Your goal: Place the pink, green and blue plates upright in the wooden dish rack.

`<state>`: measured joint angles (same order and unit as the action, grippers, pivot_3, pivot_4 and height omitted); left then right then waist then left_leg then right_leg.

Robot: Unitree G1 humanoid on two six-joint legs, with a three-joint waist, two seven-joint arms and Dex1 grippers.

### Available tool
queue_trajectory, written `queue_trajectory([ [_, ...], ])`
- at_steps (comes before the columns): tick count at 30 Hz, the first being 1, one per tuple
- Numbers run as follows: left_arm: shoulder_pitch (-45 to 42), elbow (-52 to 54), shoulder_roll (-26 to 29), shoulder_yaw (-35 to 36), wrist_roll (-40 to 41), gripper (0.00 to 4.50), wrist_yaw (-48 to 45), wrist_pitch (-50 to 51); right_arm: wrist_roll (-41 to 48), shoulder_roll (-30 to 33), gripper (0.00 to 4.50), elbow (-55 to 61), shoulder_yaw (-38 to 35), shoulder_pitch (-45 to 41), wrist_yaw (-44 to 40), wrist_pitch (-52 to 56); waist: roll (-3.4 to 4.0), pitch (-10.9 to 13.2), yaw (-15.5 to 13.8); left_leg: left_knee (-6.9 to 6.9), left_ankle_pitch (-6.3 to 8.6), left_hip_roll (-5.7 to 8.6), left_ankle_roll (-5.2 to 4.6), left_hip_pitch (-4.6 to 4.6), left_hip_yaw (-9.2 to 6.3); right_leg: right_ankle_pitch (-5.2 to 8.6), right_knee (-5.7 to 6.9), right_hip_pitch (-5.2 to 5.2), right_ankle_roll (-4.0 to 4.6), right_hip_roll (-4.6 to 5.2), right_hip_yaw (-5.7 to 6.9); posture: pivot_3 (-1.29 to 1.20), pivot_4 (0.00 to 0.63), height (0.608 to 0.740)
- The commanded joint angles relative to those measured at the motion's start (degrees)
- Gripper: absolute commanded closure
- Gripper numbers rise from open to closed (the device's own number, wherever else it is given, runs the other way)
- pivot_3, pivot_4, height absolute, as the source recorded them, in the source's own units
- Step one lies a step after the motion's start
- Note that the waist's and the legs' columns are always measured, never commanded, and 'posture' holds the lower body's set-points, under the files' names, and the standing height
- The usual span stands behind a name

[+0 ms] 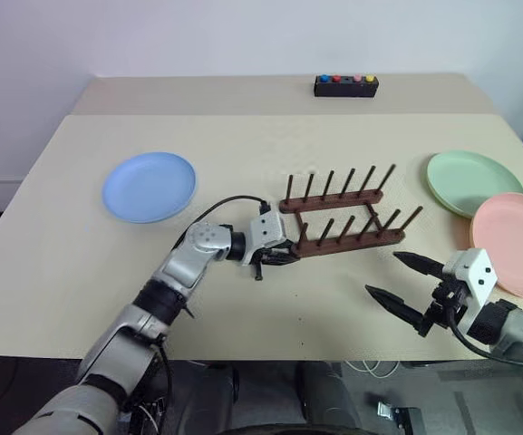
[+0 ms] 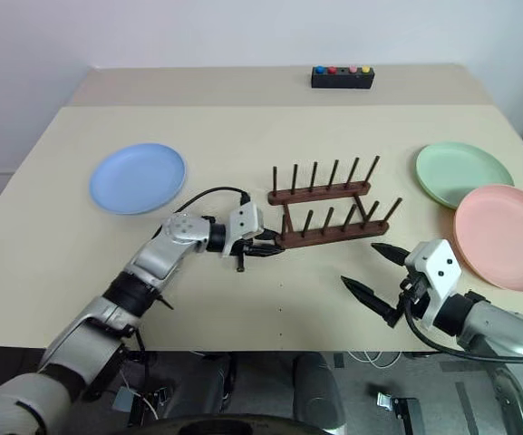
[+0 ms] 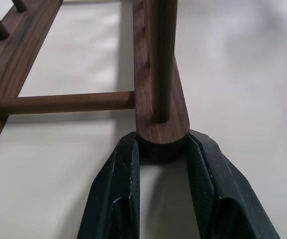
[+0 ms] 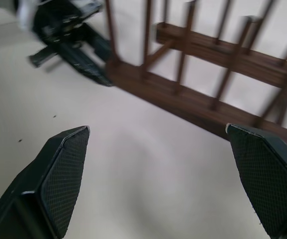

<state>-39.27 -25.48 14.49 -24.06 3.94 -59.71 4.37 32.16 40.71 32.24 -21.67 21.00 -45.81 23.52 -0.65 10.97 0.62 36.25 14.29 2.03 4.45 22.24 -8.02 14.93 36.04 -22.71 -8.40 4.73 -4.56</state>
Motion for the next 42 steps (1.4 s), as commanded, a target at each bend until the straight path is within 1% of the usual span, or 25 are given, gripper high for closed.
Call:
queue_trajectory([
  [1, -3.00, -4.25, -2.12, -0.30, -0.92, 3.75, -2.54, -5.12, -0.25, 0.22, 0.00, 2.59, -2.36, 1.78, 0.29, -0.43, -0.01, 0.01, 0.00, 0.00, 0.00, 0.00, 0.00, 0.04, 0.00, 0.00, 0.00, -0.04, 0.00, 0.00, 0.00, 0.00, 0.150, 0.740],
  [6, -4.61, -9.29, -4.12, -0.17, -3.14, 3.75, -3.13, -8.98, -0.64, -0.30, 0.00, 3.28, -3.19, 3.36, 1.12, -1.11, -0.02, 0.01, 0.03, 0.01, 0.00, 0.00, -0.01, 0.04, 0.00, 0.00, 0.01, -0.04, -0.01, 0.00, 0.00, 0.00, 0.150, 0.740],
  [16, -6.15, -13.33, -4.74, 0.88, -4.57, 3.75, -3.74, -12.44, -1.01, -0.48, 0.00, 3.10, -2.64, 3.00, 1.67, -1.31, -0.02, 0.01, 0.04, 0.02, 0.00, 0.00, -0.01, 0.03, 0.00, 0.00, 0.02, -0.02, -0.01, 0.00, 0.00, 0.00, 0.150, 0.740],
  [30, -6.14, -13.88, -4.57, 2.28, -3.76, 3.75, -4.52, -12.41, -2.43, -0.35, 0.00, 1.34, -2.09, 1.63, 0.61, -2.33, -0.02, 0.01, 0.05, 0.02, 0.00, 0.00, -0.01, 0.00, 0.00, 0.00, 0.05, -0.02, -0.01, 0.00, 0.00, 0.00, 0.150, 0.740],
  [32, -6.15, -13.70, -4.58, 2.60, -3.50, 2.73, -4.78, -12.06, -2.53, -0.31, 0.00, 1.07, -2.25, 1.62, 0.31, -2.53, -0.02, 0.01, 0.10, 0.02, 0.00, 0.00, -0.01, 0.00, -0.01, 0.00, 0.06, -0.02, -0.01, -0.01, 0.00, 0.00, 0.150, 0.740],
  [33, -6.15, -13.62, -4.56, 2.79, -3.44, 2.35, -4.72, -12.02, -2.57, -0.27, 0.00, 0.93, -2.33, 1.62, 0.18, -2.62, -0.02, 0.01, 0.11, 0.02, 0.00, 0.00, -0.01, 0.00, -0.01, 0.00, 0.06, -0.02, -0.01, -0.01, -0.01, 0.00, 0.150, 0.740],
  [37, -5.56, -12.48, -3.79, 4.24, -2.93, 0.38, -4.62, -11.51, -2.79, -0.17, 0.00, 0.39, -3.01, 1.95, -0.37, -3.05, -0.02, 0.01, 0.07, 0.02, 0.00, 0.00, -0.01, 0.01, -0.01, 0.00, 0.06, -0.02, -0.01, -0.01, 0.00, 0.00, 0.150, 0.740],
  [42, -3.15, -7.76, -1.20, 5.84, -1.34, 0.38, -5.12, -9.12, -3.06, -0.21, 0.00, -0.02, -4.38, 3.38, -0.42, -3.29, -0.01, 0.01, 0.15, 0.00, 0.00, 0.00, -0.01, 0.00, -0.01, 0.00, 0.07, -0.03, -0.01, -0.01, 0.00, 0.00, 0.150, 0.740],
])
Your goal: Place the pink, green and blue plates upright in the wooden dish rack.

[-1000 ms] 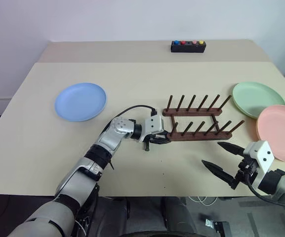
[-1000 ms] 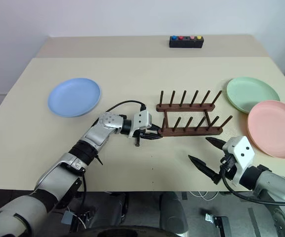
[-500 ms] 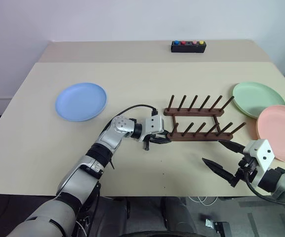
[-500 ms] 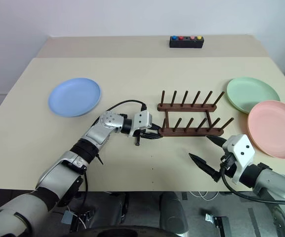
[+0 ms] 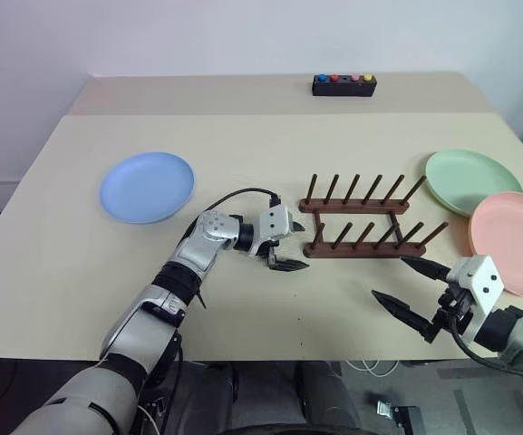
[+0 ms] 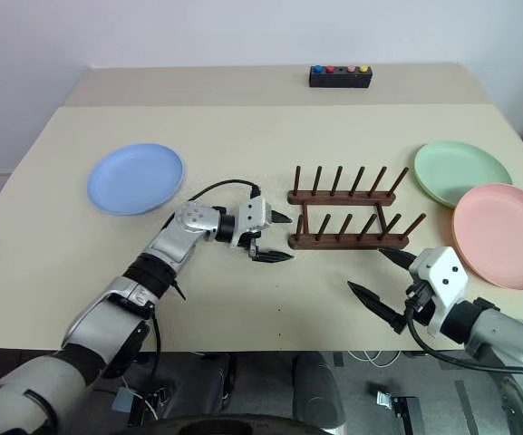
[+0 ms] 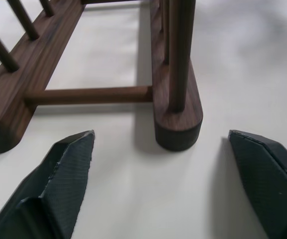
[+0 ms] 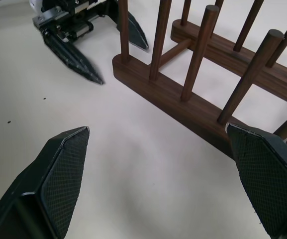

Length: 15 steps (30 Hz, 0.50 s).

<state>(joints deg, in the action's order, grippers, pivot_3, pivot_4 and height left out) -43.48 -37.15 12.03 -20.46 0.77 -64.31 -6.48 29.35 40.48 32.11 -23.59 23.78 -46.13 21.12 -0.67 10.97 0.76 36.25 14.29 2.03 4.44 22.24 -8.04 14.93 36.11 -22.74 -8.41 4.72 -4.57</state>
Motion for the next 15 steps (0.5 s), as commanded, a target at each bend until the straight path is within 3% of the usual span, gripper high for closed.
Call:
queue_trajectory([
  [1, 1.81, 5.54, 1.81, 2.77, 2.56, 0.38, -0.79, 2.86, -0.43, 0.04, 0.00, -0.16, -2.84, 0.80, 0.18, -0.88, 0.00, 0.00, 0.06, 0.00, 0.00, 0.00, 0.00, 0.00, 0.00, 0.00, 0.01, 0.00, 0.00, 0.00, 0.00, 0.00, 0.150, 0.740],
  [4, 5.72, 12.57, 4.56, 3.59, 4.55, 1.11, -2.62, 6.21, -2.57, 0.74, 1.25, -1.88, -3.30, 1.97, 0.88, -0.68, 0.02, -0.01, 0.03, 0.01, 0.00, 0.00, 0.00, 0.00, 0.00, 0.00, 0.01, 0.00, 0.00, 0.00, 0.00, 0.00, 0.150, 0.740],
  [10, 11.56, 24.94, 7.61, 2.48, 7.01, 4.19, -4.01, 13.80, -10.17, 1.91, 4.43, -5.88, -2.02, 1.81, 3.36, -2.31, 0.03, -0.01, -0.16, 0.02, 0.00, 0.00, 0.00, -0.01, 0.00, 0.00, 0.02, 0.02, 0.02, 0.01, -0.01, 0.00, 0.150, 0.740],
  [11, 12.32, 26.81, 7.66, 2.23, 7.07, 4.48, -3.66, 14.98, -10.07, 1.78, 4.50, -5.67, -2.17, 1.72, 3.24, -2.11, 0.03, -0.01, -0.15, 0.03, 0.00, 0.00, 0.00, -0.01, 0.00, 0.00, 0.02, 0.03, 0.02, 0.01, -0.01, 0.00, 0.150, 0.740],
  [15, 14.90, 32.62, 7.47, 0.21, 6.30, 4.48, -2.13, 18.66, -10.26, 1.19, 4.50, -4.85, -2.48, 1.16, 3.75, -1.24, 0.05, -0.02, -0.06, 0.02, 0.00, 0.00, 0.00, -0.02, -0.01, 0.00, 0.02, 0.03, 0.02, 0.01, -0.01, 0.00, 0.150, 0.740],
])
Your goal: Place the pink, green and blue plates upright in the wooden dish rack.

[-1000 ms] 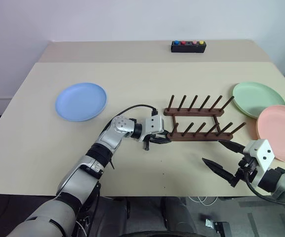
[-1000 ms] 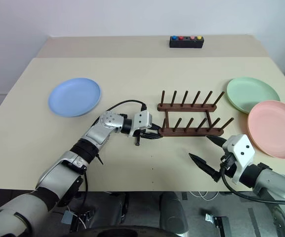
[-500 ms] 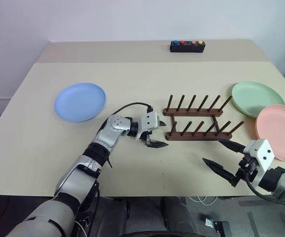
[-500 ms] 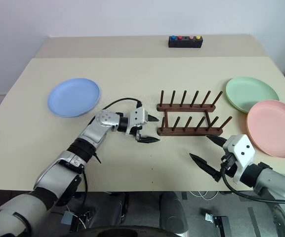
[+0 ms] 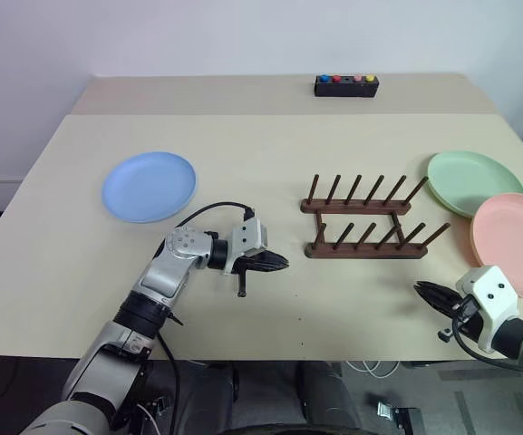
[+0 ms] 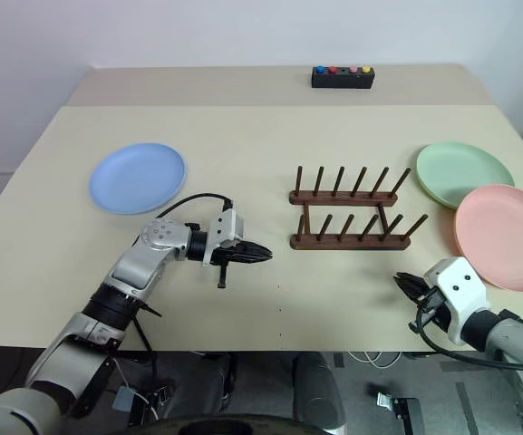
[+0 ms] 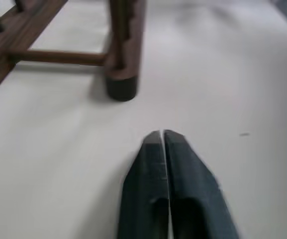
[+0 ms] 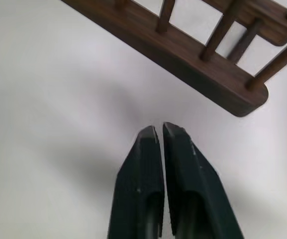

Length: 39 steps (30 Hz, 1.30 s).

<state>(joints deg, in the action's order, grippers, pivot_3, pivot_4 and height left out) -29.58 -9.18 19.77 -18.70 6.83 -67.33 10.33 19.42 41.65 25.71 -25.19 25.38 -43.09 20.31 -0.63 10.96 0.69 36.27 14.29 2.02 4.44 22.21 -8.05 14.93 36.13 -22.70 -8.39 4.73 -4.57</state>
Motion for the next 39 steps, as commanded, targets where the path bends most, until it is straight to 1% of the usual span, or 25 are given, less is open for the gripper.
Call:
queue_trajectory([
  [1, 1.65, 5.93, -0.53, -2.23, 0.17, 4.48, 1.29, 2.83, -0.90, -0.03, 4.50, 1.28, -0.70, -0.71, 1.22, -0.27, 0.01, -0.01, 0.00, 0.00, 0.00, 0.00, 0.00, 0.00, 0.00, 0.00, 0.00, 0.00, 0.00, 0.00, 0.00, 0.00, 0.150, 0.740],
  [8, 2.92, 9.20, -3.42, -5.84, -0.93, 4.48, 5.56, 6.38, -4.38, 0.66, 4.50, -1.35, 1.30, -3.93, 3.69, 1.18, 0.02, -0.01, -0.01, 0.02, 0.00, 0.00, 0.00, -0.02, 0.01, 0.00, 0.00, 0.01, 0.00, 0.00, 0.00, 0.00, 0.150, 0.740],
  [14, 2.06, 7.37, -6.54, -6.60, -2.99, 4.48, 10.58, 6.55, -6.90, 1.37, 4.50, -4.09, 3.20, -7.33, 4.13, 1.22, 0.02, -0.01, -0.03, 0.01, 0.00, 0.00, 0.00, -0.02, 0.01, 0.00, 0.00, 0.02, 0.00, 0.00, 0.00, 0.00, 0.150, 0.740],
  [21, 1.30, 4.58, -8.83, -7.15, -5.10, 4.48, 15.10, 6.17, -11.26, 1.98, 4.50, -10.60, 6.11, -13.04, 6.18, 0.44, 0.03, -0.02, 0.01, 0.01, 0.00, 0.01, 0.00, -0.03, 0.02, 0.00, 0.00, 0.01, 0.00, 0.00, 0.00, 0.00, 0.150, 0.740],
  [29, 0.32, 1.58, -9.78, -6.97, -6.02, 4.48, 17.60, 4.69, -13.99, 1.79, 4.50, -17.08, 8.92, -18.53, 7.00, -2.24, 0.03, -0.02, 0.11, 0.02, 0.00, 0.01, 0.00, -0.05, 0.02, -0.01, 0.00, 0.03, 0.00, 0.00, -0.01, 0.00, 0.150, 0.740],
  [39, -1.34, -3.20, -10.67, -6.27, -7.24, 4.48, 20.11, 1.56, -15.75, 1.67, 4.50, -21.69, 11.74, -23.47, 6.88, -6.18, 0.03, -0.02, 0.18, 0.02, 0.00, 0.01, 0.00, -0.19, 0.02, -0.01, 0.00, 0.15, 0.00, 0.00, -0.01, 0.00, 0.150, 0.740],
])
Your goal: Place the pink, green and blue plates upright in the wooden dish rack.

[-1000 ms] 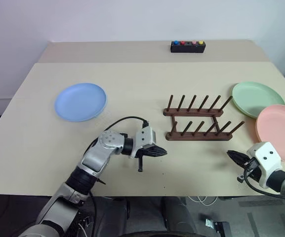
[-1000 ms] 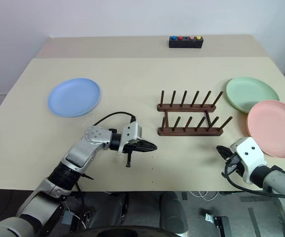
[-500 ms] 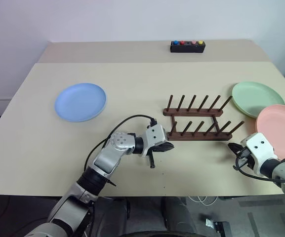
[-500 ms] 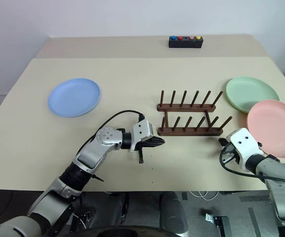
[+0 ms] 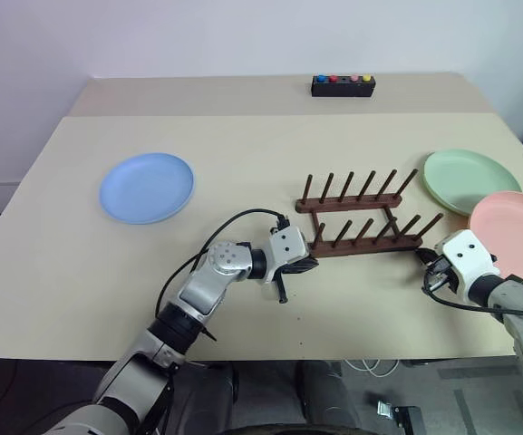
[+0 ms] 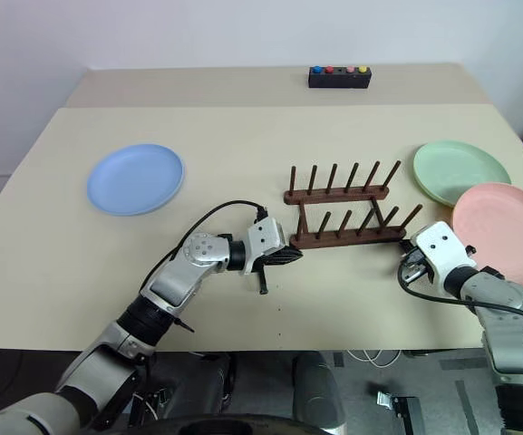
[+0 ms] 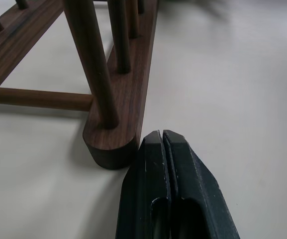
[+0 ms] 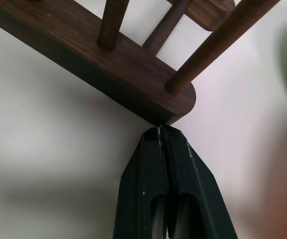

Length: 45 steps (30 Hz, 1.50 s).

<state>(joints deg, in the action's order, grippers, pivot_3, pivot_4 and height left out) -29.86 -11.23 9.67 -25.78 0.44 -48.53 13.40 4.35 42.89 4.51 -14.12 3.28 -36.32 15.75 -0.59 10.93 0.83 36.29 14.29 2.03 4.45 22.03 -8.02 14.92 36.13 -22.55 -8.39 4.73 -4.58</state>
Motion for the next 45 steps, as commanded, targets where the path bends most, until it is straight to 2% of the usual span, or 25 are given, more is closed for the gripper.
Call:
queue_trajectory([
  [1, -1.30, -1.74, -0.66, 0.94, -0.99, 4.48, 1.80, -1.98, -0.79, 0.42, 4.50, -0.86, 0.88, -1.78, 0.04, -1.92, 0.00, 0.00, 0.05, 0.00, 0.00, 0.00, 0.00, -0.02, 0.00, 0.00, 0.00, 0.02, 0.00, 0.00, 0.00, 0.00, 0.150, 0.740],
  [17, -6.46, -13.02, -1.46, 4.42, -3.03, 4.48, 8.52, -8.27, -3.60, -0.80, 4.50, -11.82, 5.78, -13.13, 1.27, -9.18, 0.00, 0.00, 0.12, -0.03, 0.00, 0.01, 0.00, -0.06, 0.01, 0.00, 0.00, 0.03, 0.00, 0.00, 0.00, 0.00, 0.150, 0.740],
  [24, -7.31, -14.93, -1.80, 5.30, -3.26, 4.48, 9.08, -10.00, -3.87, -0.93, 4.50, -14.99, 6.62, -15.45, 1.40, -11.27, 0.01, 0.00, 0.16, -0.05, 0.00, 0.01, 0.00, -0.06, 0.01, 0.00, 0.01, 0.02, 0.00, 0.00, 0.00, 0.00, 0.150, 0.740],
  [39, -7.30, -15.50, -1.77, 5.80, -3.48, 4.48, 9.67, -11.11, -3.18, -1.46, 4.50, -10.17, 5.40, -11.50, 2.13, -11.11, 0.01, 0.00, 0.16, -0.04, 0.00, 0.01, 0.00, -0.07, 0.00, 0.00, 0.01, 0.02, -0.01, 0.00, 0.00, 0.00, 0.150, 0.740],
  [45, -3.93, -8.34, -0.44, 6.35, 0.42, 4.48, 4.85, -9.12, 0.29, 1.02, 4.50, 2.64, -0.15, -4.27, -0.14, -6.24, 0.05, -0.01, 0.13, -0.07, 0.00, 0.01, 0.00, -0.03, 0.00, 0.00, 0.01, -0.02, -0.01, 0.00, -0.01, 0.00, 0.150, 0.740],
])
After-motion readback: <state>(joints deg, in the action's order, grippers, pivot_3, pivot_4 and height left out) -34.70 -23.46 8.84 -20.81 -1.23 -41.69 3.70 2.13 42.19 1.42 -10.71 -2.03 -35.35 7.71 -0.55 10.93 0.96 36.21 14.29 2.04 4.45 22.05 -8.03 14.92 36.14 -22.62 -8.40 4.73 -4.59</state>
